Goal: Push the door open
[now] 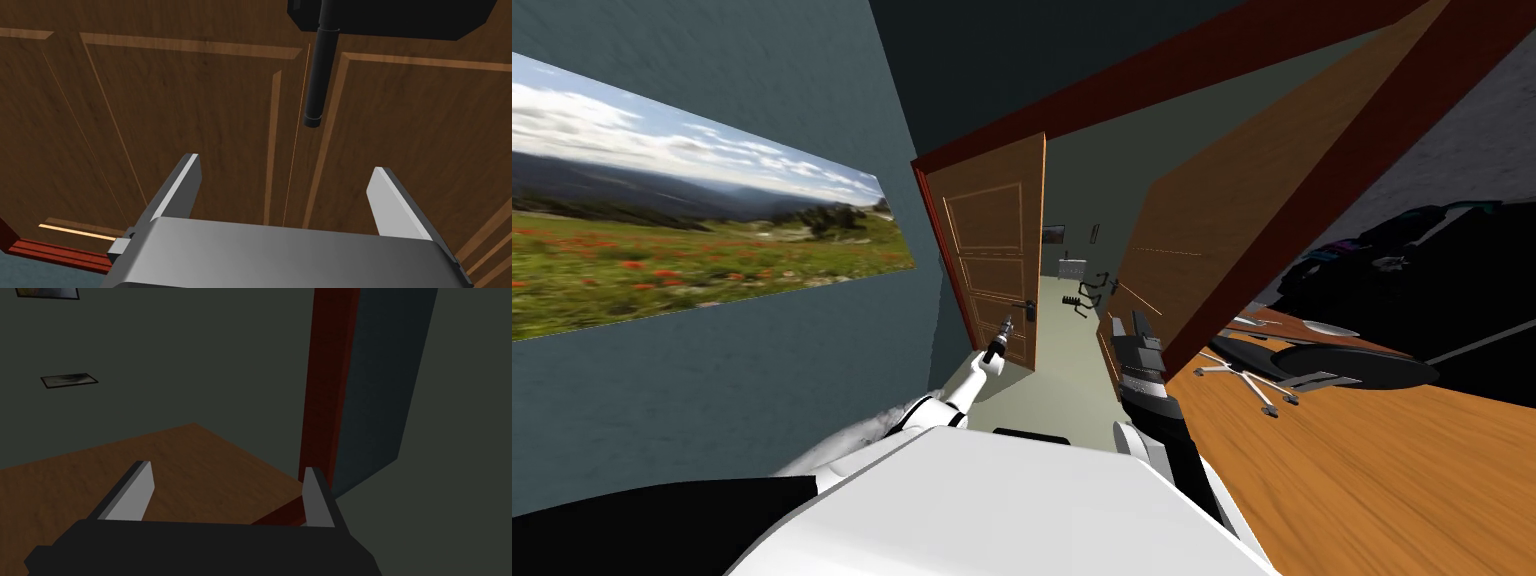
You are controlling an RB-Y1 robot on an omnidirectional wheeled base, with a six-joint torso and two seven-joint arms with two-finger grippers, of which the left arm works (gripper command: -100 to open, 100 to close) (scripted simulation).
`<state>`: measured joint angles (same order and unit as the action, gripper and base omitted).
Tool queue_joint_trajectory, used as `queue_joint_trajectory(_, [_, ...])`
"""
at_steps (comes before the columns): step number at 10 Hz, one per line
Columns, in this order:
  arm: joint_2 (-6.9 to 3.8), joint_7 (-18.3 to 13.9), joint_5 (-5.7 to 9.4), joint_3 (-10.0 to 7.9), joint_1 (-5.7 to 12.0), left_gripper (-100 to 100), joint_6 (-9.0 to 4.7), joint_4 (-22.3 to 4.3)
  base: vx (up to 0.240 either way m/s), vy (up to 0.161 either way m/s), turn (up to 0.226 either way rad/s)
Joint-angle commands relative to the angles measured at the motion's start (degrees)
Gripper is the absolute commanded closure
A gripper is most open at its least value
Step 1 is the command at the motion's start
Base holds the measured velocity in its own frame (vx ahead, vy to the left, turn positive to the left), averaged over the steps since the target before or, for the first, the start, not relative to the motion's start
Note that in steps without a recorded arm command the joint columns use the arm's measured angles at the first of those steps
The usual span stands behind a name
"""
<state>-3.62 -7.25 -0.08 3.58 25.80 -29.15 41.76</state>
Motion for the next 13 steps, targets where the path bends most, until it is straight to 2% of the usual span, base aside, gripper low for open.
queue_joint_trajectory(1, [0.61,0.20,-0.26,0.18,1.64,-100,0.77,-2.53,0.125,0.039,-0.090])
queue_joint_trajectory(4, [1.17,0.21,-0.50,0.38,3.99,-100,1.02,-6.49,0.100,0.032,-0.045])
queue_joint_trajectory(6, [1.31,0.21,-0.55,0.42,4.46,-100,1.07,-7.29,0.046,0.023,-0.022])
queue_joint_trajectory(8, [0.67,0.22,-0.46,0.24,4.36,-100,1.05,-7.12,0.071,-0.007,-0.015])
queue_joint_trajectory(13, [0.29,0.43,-0.27,-0.27,4.30,-100,0.95,-7.41,0.195,-0.048,-0.023])
